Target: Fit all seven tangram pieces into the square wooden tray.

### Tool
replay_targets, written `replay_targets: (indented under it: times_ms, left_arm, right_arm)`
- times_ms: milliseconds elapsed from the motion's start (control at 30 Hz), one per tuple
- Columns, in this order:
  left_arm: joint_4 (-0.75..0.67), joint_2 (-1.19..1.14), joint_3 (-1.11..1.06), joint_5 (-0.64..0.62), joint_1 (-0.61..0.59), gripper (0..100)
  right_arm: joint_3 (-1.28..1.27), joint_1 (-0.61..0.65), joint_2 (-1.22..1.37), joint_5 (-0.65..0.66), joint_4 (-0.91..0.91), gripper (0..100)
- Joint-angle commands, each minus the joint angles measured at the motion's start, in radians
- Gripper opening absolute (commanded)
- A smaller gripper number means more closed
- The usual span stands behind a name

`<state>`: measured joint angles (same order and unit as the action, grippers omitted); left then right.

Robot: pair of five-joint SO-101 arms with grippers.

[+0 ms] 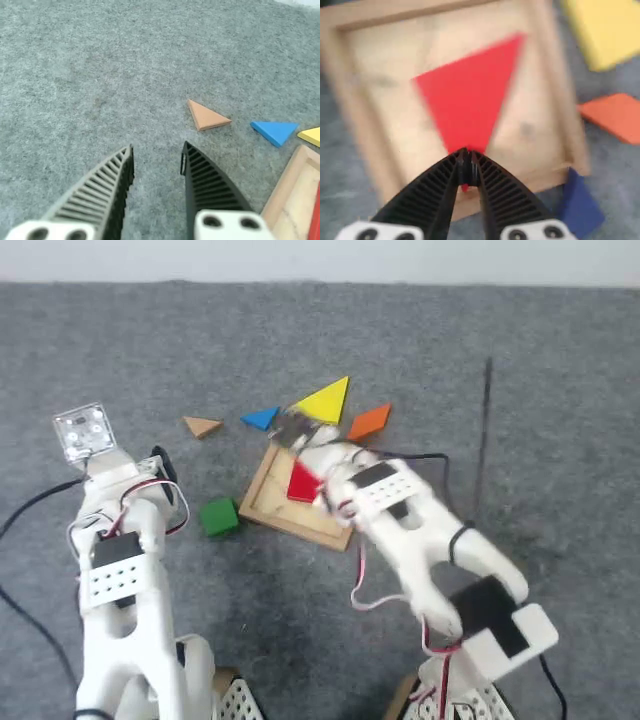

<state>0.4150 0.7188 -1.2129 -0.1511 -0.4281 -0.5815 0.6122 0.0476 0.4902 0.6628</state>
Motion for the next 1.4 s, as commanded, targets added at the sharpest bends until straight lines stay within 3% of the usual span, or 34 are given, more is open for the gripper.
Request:
replay_targets:
  times_ms: [0,100,233,600,967,1233,1367]
  left_arm:
    - [-0.025,0.032,0.008,0.008,0.008,14]
    - [-0.025,0.032,0.008,0.008,0.008,14]
    - [-0.025,0.032,0.008,0.008,0.008,14]
    - [-0.025,0.040,-0.001,0.008,0.008,14]
    - [-0.025,0.040,-0.001,0.008,0.008,14]
    - [-0.025,0.040,0.001,0.008,0.008,14]
    - [-0.025,0.040,0.001,0.008,0.008,14]
  right_arm:
    - [0.035,0.119,-0.125,0.025,0.111,0.8]
    - [-0.005,0.125,-0.108,-0.003,0.058,0.8]
    - [0.026,0.031,0.013,-0.005,-0.039,0.8]
    - [0.279,-0.085,0.160,0.000,0.065,0.8]
    - [0.319,-0.048,0.208,-0.006,-0.067,0.9]
    - [0.232,0.027,-0.004,-0.008,0.128,0.8]
    - [0.081,0.082,-0.038,-0.005,-0.038,0.9]
